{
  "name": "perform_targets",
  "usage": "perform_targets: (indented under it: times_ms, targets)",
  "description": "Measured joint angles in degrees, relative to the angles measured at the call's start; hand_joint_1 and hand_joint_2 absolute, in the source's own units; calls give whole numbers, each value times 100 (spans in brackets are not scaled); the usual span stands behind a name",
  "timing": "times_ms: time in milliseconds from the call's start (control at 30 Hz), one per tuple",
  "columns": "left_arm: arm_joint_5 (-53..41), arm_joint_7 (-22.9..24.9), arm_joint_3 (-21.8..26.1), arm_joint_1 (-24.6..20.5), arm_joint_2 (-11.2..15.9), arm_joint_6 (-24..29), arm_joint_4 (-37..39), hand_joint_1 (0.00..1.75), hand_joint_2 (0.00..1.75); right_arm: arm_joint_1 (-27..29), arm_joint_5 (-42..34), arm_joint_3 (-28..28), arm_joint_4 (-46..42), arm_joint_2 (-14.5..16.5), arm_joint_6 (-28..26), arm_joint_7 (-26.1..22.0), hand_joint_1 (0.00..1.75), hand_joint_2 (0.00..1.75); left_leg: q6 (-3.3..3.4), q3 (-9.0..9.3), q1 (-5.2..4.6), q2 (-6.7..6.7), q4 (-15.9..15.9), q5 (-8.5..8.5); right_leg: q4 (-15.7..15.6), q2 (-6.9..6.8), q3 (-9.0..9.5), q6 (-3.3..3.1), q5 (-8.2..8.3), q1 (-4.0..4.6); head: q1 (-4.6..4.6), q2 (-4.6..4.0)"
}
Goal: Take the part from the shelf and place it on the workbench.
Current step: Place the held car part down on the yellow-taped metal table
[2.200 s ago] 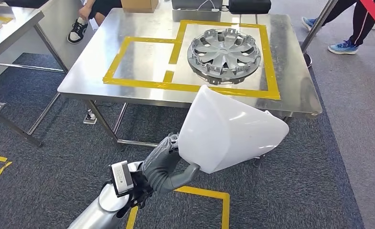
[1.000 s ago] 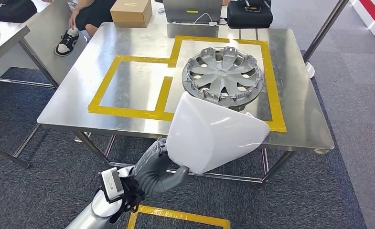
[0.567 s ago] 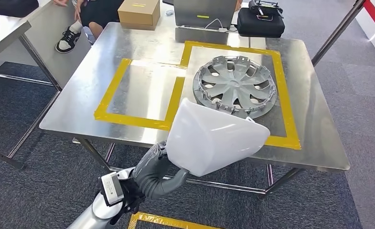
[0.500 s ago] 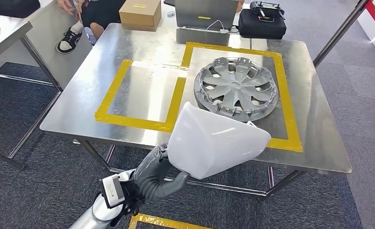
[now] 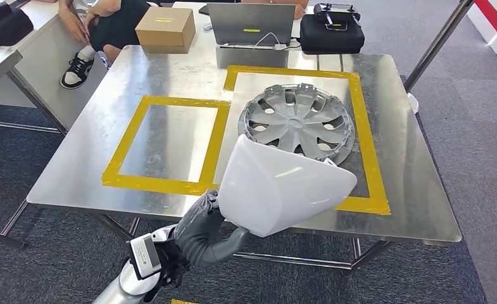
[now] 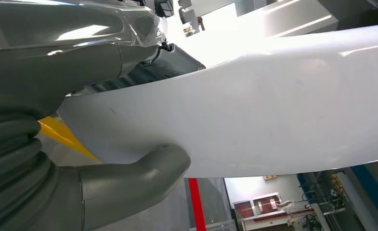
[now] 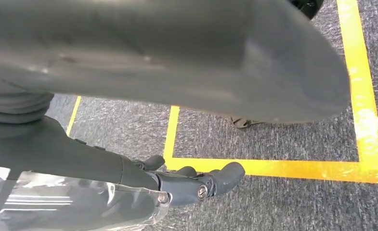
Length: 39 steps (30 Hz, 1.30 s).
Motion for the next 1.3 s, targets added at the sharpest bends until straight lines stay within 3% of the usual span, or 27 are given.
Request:
perform_targets:
  times_ms: [100, 133, 233, 300, 367, 467, 500, 533, 600, 667, 733, 767, 900, 1033, 1200, 1300]
  targets:
    - [-40, 5, 13, 24, -1, 1, -30, 175, 175, -7, 7, -1, 0, 4, -6, -3, 0, 0, 48, 240, -10, -62, -985, 714, -1, 91, 186, 41, -142, 2, 4, 0]
    - [-49, 7, 20, 31, -1, 1, -37, 175, 175, -15, 4, -2, 0, 8, -9, -3, 0, 0, 75, 321, -23, -101, -1246, 814, -7, 120, 218, 68, -183, 4, 7, 0]
    - [-85, 15, 52, 71, -9, -2, -63, 175, 175, -14, -16, -8, 0, 14, -32, 2, 0, 0, 187, 459, -51, -124, -1459, 818, 2, 176, 264, 176, -212, 5, 12, 0]
    - [-119, 17, 66, 87, -31, -20, -76, 175, 175, -2, -43, -25, 0, 16, -48, 1, 0, 0, 259, 625, -25, -66, -1524, 859, 164, 125, 272, 224, -226, 16, 28, 0]
    - [-151, 17, 81, 94, -51, -43, -82, 175, 175, -28, -55, -46, 0, 23, -57, -2, 0, 0, 310, 759, -7, -4, -1561, 798, 624, 13, 14, 257, -383, 22, 55, 0]
    - [-175, 17, 108, 123, -56, -57, -80, 175, 175, -25, -6, -59, 1, 30, -77, 3, 0, 0, 334, 873, -10, 39, -1563, 667, 1486, -71, -661, 314, -719, 19, 71, 0]
    - [-184, 17, 119, 135, -55, -58, -80, 175, 175, -7, 17, -60, 1, 33, -85, 8, 0, 0, 331, 928, -10, 41, -1563, 618, 1490, -76, -757, 314, -675, 18, 74, 0]
    - [-196, 17, 134, 146, -55, -58, -80, 175, 175, 8, 35, -60, 1, 34, -90, 14, 0, 0, 324, 998, -10, 42, -1563, 565, 1285, -81, -750, 304, -504, 18, 75, 0]
    - [-218, 17, 169, 166, -54, -56, -79, 175, 175, 19, 65, -59, 1, 29, -90, 26, 0, 0, 291, 1148, -12, 52, -1567, 452, 562, -109, -563, 268, 24, 22, 82, 0]
    - [-246, 23, 200, 185, -50, -44, -81, 175, 175, 10, 91, -58, 1, 25, -80, 52, 0, 0, 228, 1235, -21, 60, -1575, 365, 134, -147, -447, 220, 290, 53, 81, 0]
    - [-282, 40, 229, 206, -46, -16, -92, 175, 175, 4, 110, -57, 1, 20, -73, 80, 0, 0, 156, 1273, -26, 61, -1570, 336, 92, -151, -425, 154, 288, 84, 69, 0]
    - [-312, 54, 245, 209, -45, 11, -102, 175, 175, 2, 119, -57, 0, 19, -74, 90, 0, 0, 153, 1291, -28, 64, -1579, 336, 78, -144, -392, 134, 315, 85, 66, 0]
    - [-609, 137, 333, 175, -42, 252, -156, 175, 175, -30, 135, -55, 1, 33, -79, 121, 0, 0, 243, 1401, -41, 73, -1725, 331, 13, -103, -310, 121, 299, 72, 39, 0]
    - [-1132, 241, 487, 123, 4, 659, -164, 175, 175, -39, 136, -55, 2, 59, -73, 110, 0, 0, 214, 1490, -42, 73, -1874, 270, 10, -99, -302, 89, 267, 73, 41, 0]
    - [-2551, 332, 930, -116, 169, 2045, 228, 175, 175, -38, 150, -55, 2, 71, -54, 80, 0, 0, 165, 1502, -41, 73, -1890, 291, 12, -99, -289, 80, 263, 76, 41, 0]
    - [-3104, 355, 1294, -316, 290, 2587, 731, 175, 175, -38, 167, -55, 2, 72, -52, 95, 0, 0, 115, 1507, -42, 74, -1892, 306, 13, -99, -282, 72, 269, 75, 42, 0]
